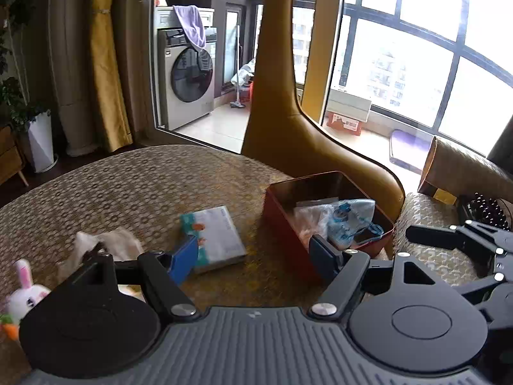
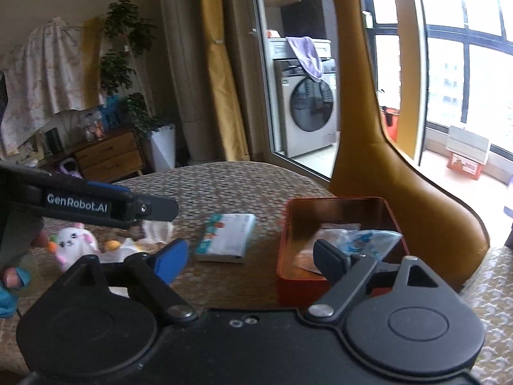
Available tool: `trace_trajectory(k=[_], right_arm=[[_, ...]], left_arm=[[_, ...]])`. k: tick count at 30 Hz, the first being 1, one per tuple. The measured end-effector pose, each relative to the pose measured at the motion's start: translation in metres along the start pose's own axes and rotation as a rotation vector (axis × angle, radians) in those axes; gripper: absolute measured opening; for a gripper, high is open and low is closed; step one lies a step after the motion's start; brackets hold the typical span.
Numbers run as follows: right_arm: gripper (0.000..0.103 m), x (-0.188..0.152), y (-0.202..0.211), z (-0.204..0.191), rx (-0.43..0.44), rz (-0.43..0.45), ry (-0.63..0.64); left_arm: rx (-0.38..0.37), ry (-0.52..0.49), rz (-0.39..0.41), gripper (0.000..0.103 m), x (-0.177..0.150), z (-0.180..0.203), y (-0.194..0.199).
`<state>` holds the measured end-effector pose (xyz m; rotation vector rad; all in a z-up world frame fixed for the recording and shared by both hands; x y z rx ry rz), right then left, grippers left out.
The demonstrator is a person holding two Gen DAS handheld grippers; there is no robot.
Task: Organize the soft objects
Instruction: 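Move both tools back toward the bunny plush and plastic bag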
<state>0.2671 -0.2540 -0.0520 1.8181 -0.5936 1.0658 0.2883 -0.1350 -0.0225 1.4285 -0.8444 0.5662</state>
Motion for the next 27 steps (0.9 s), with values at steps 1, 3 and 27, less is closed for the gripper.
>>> trace_trajectory(k=[1,3,27], right_arm=[[0.088,0.001,0.000,-0.005,0.008,0.001,0.005],[0.090,0.002,-0.001,-0.017,0.024,0.006,0.014],[0.097,-0.035,-0.043,-0.101,0.155,-0.046,0.003]], left_arm=[[0.006,0.004,0.001,0.076,-0.004,-0.008,0.004],[0.022,0.011,0.007,0.080,-0.011,-0.022,0.010],[0.228,0.136,0.038,0.094,-0.101,-0.165,0.023]])
Point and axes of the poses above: each gripper's, at about its wrist camera, not at the fingertips, and y roughly against the way its jaws point, z to its right, x to its top, the point moved 9 cm from there along -y, roughly the way its jaws point, and after that the axes turned 13 degrees about x, right-handed, at the moved point
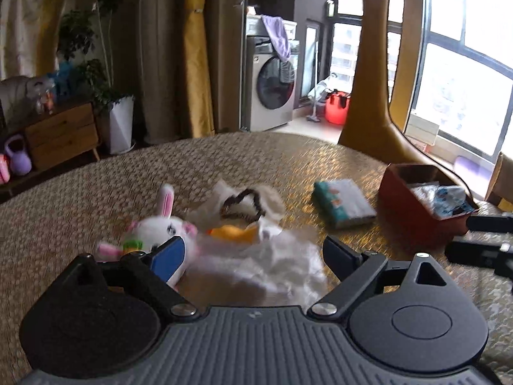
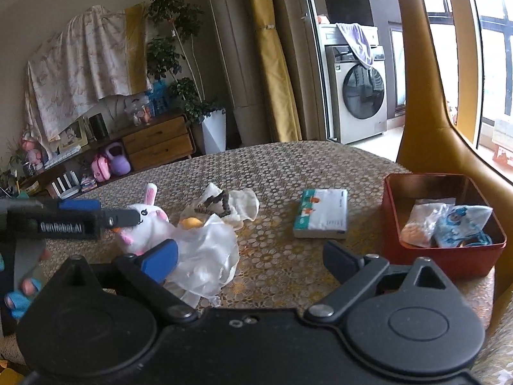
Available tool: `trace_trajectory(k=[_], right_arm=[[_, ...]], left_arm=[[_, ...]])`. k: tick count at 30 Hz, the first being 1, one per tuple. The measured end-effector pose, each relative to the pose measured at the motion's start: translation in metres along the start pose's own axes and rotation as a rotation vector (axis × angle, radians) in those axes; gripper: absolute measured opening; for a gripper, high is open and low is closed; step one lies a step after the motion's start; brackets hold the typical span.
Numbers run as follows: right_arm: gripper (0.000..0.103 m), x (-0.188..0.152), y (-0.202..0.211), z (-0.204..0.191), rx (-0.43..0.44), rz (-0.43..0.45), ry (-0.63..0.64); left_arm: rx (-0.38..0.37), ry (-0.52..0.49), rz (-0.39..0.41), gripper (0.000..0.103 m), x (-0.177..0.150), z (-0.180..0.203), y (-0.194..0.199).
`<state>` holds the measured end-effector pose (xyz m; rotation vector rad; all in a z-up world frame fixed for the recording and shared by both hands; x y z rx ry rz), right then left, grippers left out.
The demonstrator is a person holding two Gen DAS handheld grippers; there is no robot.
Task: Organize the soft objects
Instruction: 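Move both tools back toward the bunny plush and plastic bag, then grasp the clear plastic bag with the left tool while the right tool grasps the brown fuzzy loop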
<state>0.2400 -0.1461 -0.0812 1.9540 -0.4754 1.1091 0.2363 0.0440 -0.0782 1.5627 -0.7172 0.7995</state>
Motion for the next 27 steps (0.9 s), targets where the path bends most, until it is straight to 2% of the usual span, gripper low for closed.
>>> trace_trajectory(k=[11,18,27], right_arm=[[0.097,0.009,-0.030,0.008,0.005,-0.042,-0.026],[0.097,0.013,-0.060,0.014,0.020,-0.083,-0.031],[0.097,0.023,-0.106,0.025,0.043,-0.143,-0.066]], left_arm=[[0.001,0.008,-0.040,0.094,-0.038,0.010,-0.031],[-0.009,-0.010,-0.067,0.094,-0.051,0.022,-0.058],[-0.020,0.021,-0.134,0.093,-0.061,0.029,-0.090]])
Point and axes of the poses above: each gripper's, at about its wrist camera, not at the fingertips, and y roughly against the way its jaws point, z to its right, x to its top, the point moved 9 cm from there along -y, roughly the way its jaws point, and after that the axes turned 13 degrees about x, right-handed, at the moved point
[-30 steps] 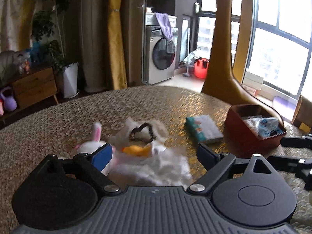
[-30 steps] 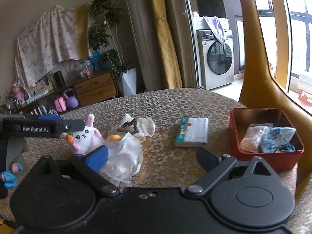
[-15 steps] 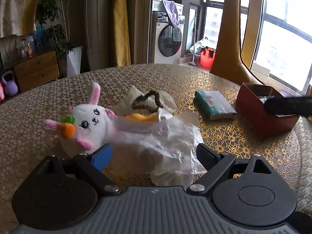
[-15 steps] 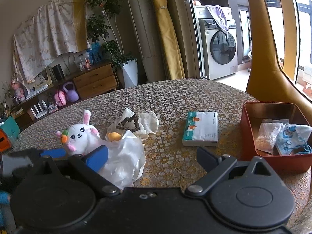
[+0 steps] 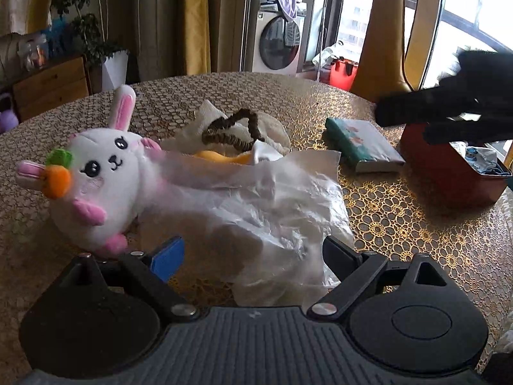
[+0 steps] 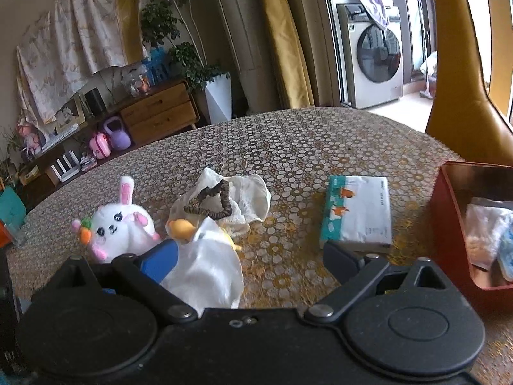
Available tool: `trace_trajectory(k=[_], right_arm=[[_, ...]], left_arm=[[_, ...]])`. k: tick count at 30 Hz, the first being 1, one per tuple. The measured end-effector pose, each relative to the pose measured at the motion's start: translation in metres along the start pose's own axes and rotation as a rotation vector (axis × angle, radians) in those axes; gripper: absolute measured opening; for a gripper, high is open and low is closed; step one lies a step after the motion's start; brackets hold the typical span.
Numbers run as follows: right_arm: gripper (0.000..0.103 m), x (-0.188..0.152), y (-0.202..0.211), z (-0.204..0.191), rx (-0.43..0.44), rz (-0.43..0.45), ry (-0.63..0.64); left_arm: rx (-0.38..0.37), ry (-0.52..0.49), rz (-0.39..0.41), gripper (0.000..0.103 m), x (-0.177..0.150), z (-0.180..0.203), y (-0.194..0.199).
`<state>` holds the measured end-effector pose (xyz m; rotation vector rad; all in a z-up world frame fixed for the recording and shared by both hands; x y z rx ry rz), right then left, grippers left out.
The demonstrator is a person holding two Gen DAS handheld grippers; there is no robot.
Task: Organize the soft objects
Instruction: 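Grasp the clear plastic bag with the left tool while the right tool grasps the brown fuzzy loop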
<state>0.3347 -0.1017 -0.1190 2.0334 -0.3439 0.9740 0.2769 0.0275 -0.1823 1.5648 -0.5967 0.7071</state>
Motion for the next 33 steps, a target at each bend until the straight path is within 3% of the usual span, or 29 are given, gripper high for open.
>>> trace_trajectory(k=[4,13,18,20,24,29,33], right_arm=[[0.097,0.011,-0.020,0.001,0.017,-0.018,-0.018],[0.097,0.035,-0.076,-0.008,0.037,-0.078,0.047],[0.090,0.039,-0.107,-0.008,0.044,-0.110,0.089],[0.081,0.040,-0.118,-0.005,0.032,-0.118,0.092],[0.075,0.039,-0.133,0.001,0.035,-0.124,0.061],[0.046,0.035,-0.143,0.000,0.055,-0.123,0.044],[0.031,0.036,-0.148,-0.005,0.063,-0.123,0.054]], left_arm=[[-0.006,0.011,-0.017,0.092,-0.002,0.001,-0.006],[-0.041,0.039,-0.035,0.061,-0.007,0.000,-0.010],[-0.067,0.054,-0.028,0.048,-0.006,-0.003,-0.005],[-0.071,0.058,-0.030,0.040,-0.005,-0.005,-0.004],[-0.086,0.080,-0.036,0.034,-0.004,-0.009,-0.002],[-0.095,0.104,-0.033,0.027,-0.002,-0.013,0.001],[-0.101,0.119,-0.041,0.019,-0.001,-0.017,0.002]])
Point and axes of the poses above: each gripper's, at about its wrist camera, not at the fingertips, and y roughly against the way its jaws point, z to its right, x to its top, the point moved 9 cm from there along -y, roughly the way its jaws point, and after that the axes turned 13 degrees about x, right-handed, at the moved point
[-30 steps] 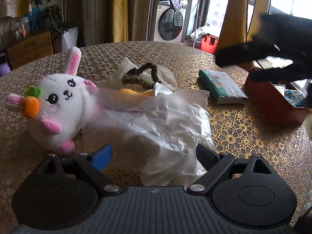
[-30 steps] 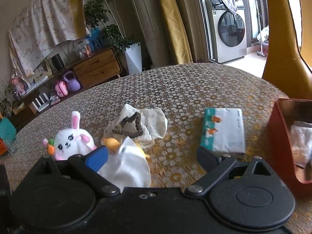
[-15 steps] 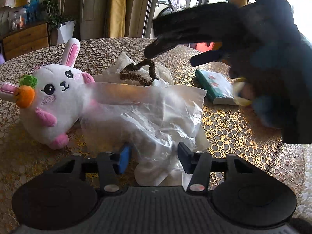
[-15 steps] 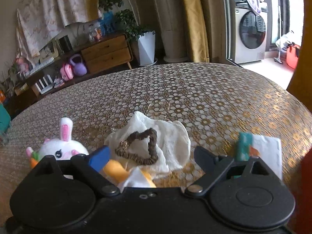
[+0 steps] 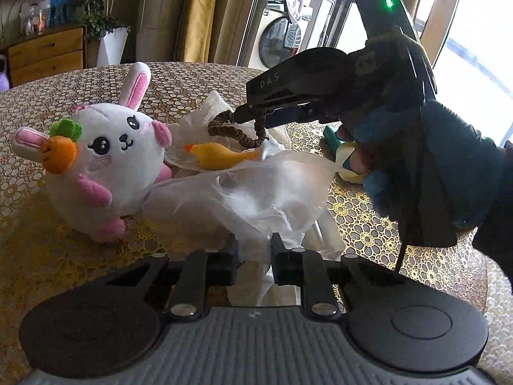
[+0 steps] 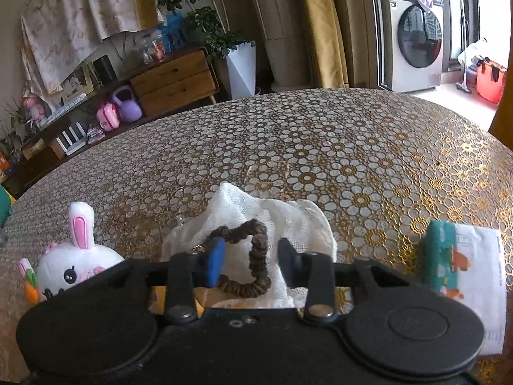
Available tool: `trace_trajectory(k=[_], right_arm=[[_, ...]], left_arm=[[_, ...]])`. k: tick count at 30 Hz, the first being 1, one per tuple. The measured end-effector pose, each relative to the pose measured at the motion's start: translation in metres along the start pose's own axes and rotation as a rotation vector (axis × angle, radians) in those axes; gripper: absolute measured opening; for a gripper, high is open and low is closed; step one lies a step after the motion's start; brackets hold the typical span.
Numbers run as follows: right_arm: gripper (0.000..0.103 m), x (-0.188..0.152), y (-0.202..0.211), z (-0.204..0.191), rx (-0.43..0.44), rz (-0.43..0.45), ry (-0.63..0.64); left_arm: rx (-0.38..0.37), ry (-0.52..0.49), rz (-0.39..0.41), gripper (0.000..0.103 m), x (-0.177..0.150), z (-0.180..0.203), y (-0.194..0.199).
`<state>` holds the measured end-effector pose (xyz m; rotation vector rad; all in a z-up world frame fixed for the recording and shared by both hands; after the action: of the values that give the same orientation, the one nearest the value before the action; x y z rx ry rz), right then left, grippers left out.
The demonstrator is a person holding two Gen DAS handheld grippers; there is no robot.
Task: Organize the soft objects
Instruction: 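Grasp the clear plastic bag with the left tool while the right tool grasps the brown fuzzy loop, then carry the plastic bag and brown loop over the red tin with both tools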
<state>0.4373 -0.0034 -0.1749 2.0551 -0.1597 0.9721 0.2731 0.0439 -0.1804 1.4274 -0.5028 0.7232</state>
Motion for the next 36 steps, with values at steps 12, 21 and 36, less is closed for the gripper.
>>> trace_trajectory(k=[12,21,36], right_arm=[[0.006,0.005,0.027,-0.018,0.004,0.099,0.036],[0.006,-0.002,0.093,-0.027,0.018,0.199,0.027],[0.006,-0.037,0.213,-0.017,-0.016,0.268,-0.011]], left_arm=[[0.009,0.010,0.027,0.016,0.006,-0.007,0.024],[0.014,0.021,0.042,0.016,0.016,-0.007,0.050],[-0.014,-0.062,0.053,0.016,0.030,0.043,0.098]])
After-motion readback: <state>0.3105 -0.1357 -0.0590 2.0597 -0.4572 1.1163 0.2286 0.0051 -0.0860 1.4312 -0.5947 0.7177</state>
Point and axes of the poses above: each gripper's, at about its wrist camera, not at the fingertips, and y roughly against the way its jaws point, z to its right, x to its top, the point moved 9 cm from there along -y, roughly the way its jaws point, and after that the axes turned 13 degrees about x, right-handed, at the moved point
